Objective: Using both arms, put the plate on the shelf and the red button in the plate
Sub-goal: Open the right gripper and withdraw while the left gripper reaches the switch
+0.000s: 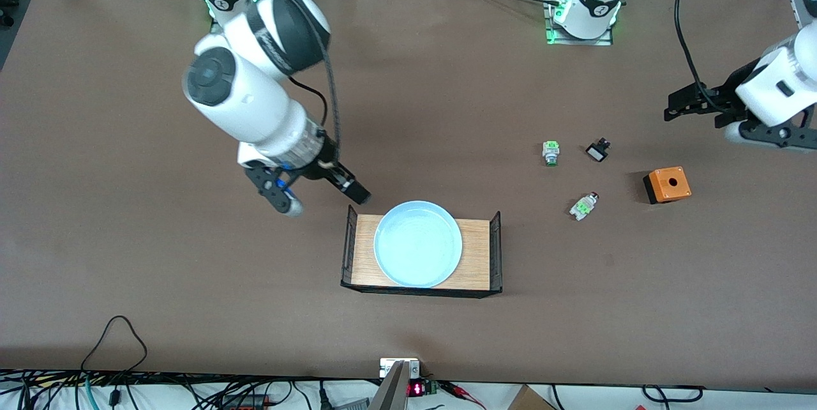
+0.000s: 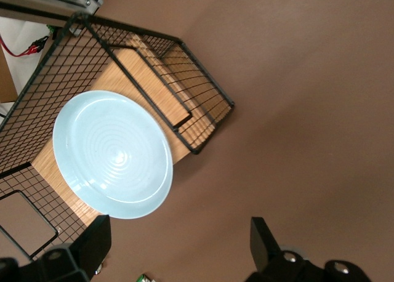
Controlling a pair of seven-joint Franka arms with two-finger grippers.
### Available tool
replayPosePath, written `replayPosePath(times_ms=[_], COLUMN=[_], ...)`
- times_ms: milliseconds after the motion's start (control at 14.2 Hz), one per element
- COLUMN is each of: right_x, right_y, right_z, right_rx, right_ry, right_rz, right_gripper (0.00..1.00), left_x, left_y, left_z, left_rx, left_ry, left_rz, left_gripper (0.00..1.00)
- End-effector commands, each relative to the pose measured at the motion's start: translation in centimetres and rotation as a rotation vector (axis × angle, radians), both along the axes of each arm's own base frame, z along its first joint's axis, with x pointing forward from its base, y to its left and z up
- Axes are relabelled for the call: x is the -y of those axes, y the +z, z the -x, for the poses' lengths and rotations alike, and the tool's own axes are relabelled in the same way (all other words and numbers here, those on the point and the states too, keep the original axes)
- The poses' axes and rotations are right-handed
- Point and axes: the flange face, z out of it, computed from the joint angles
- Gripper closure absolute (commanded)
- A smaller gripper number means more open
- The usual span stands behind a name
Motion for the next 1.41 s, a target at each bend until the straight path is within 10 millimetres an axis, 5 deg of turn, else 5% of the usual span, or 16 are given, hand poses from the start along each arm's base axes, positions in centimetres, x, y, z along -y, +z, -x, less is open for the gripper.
replayPosePath(times_ms=[0,281,492,773,1125,1335], right_x=[3.5,12.5,19.2,21.9,31.7,34.0], right_y=[3.6,6.8,6.6,6.5,6.2,6.5], right_z=[0.9,1.1,0.5,0.8,0.1,1.3], right_rx=[-0.029,-0.070,-0.080,-0.098,-0.097,-0.097], right_ry=[0.027,0.249,0.471,0.500,0.566,0.686], right_rz=[0.021,0.074,0.121,0.302,0.307,0.339], right_gripper=[0.00,0.00,0.00,0.00,0.00,0.00], left_x=[0.7,2.8,4.5,5.5,6.3,6.5], left_y=[-4.9,-11.8,-18.3,-23.2,-28.3,-31.2], left_z=[-2.1,-4.9,-6.9,-8.0,-6.7,-5.3], left_rx=[-0.091,-0.102,-0.088,-0.037,-0.030,0.027], left_ry=[-0.029,-0.071,-0.262,-0.353,-0.468,-0.498], left_rz=[0.026,0.029,0.066,0.062,-0.011,-0.018], left_gripper=[0.00,0.00,0.00,0.00,0.00,0.00])
